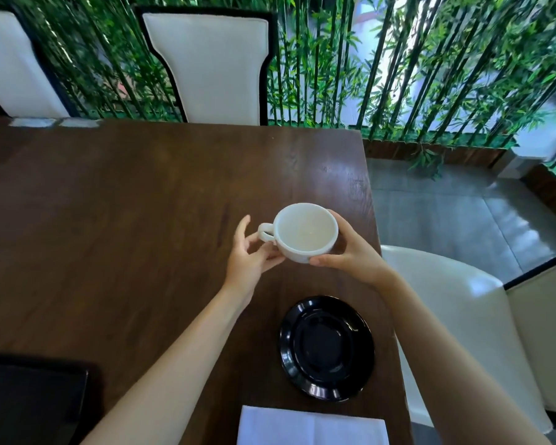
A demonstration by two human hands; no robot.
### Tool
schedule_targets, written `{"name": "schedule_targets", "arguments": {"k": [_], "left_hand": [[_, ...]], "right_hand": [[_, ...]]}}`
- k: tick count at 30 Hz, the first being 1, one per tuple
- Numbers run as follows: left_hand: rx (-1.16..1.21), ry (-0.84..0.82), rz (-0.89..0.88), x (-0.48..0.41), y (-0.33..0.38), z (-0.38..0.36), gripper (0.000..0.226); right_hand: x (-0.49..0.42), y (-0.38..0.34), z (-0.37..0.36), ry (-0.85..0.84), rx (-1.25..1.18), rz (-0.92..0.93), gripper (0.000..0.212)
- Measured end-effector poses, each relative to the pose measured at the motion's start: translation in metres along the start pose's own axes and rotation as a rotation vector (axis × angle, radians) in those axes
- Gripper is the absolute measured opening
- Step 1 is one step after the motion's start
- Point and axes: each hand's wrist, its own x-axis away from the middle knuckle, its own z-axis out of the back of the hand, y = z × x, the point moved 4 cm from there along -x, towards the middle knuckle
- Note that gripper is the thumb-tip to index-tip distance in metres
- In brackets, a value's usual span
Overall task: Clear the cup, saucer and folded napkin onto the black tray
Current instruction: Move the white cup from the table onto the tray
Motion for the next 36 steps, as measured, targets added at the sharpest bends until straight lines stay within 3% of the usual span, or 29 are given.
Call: {"name": "schedule_targets", "arguments": {"k": [4,13,18,23,28,36], "left_hand": [[-0.169,-0.054,-0.079,0.013,0.025,0.025,0.027],[-0.145,0.134,-0.140,0.062,0.062,0.105,0.015],[-0.081,0.230,-0.159,0.103,0.084,0.159,0.013],[-0.070,0.335,-0.145,0.146,0.104,0.239,0.017],[-0.025,0.336,-0.149,0.189,0.119,0.332,0.021],[-0.151,0.396,-0.044,0.234,0.124,0.472,0.012]], "right_hand": [[-0.002,-0.029,-0.018,-0.079,0.003,0.029,0.079],[-0.016,-0.084,-0.089,-0.329,-0.080,0.083,0.088],[-0.020,-0.115,-0.145,-0.367,-0.149,0.083,0.086],[-0.020,-0.146,-0.225,-0.460,-0.145,0.108,0.078],[-0.018,-0.165,-0.317,-0.503,-0.186,0.098,0.079],[-0.006,-0.179,-0.463,-0.593,-0.200,0.046,0.074]]}}
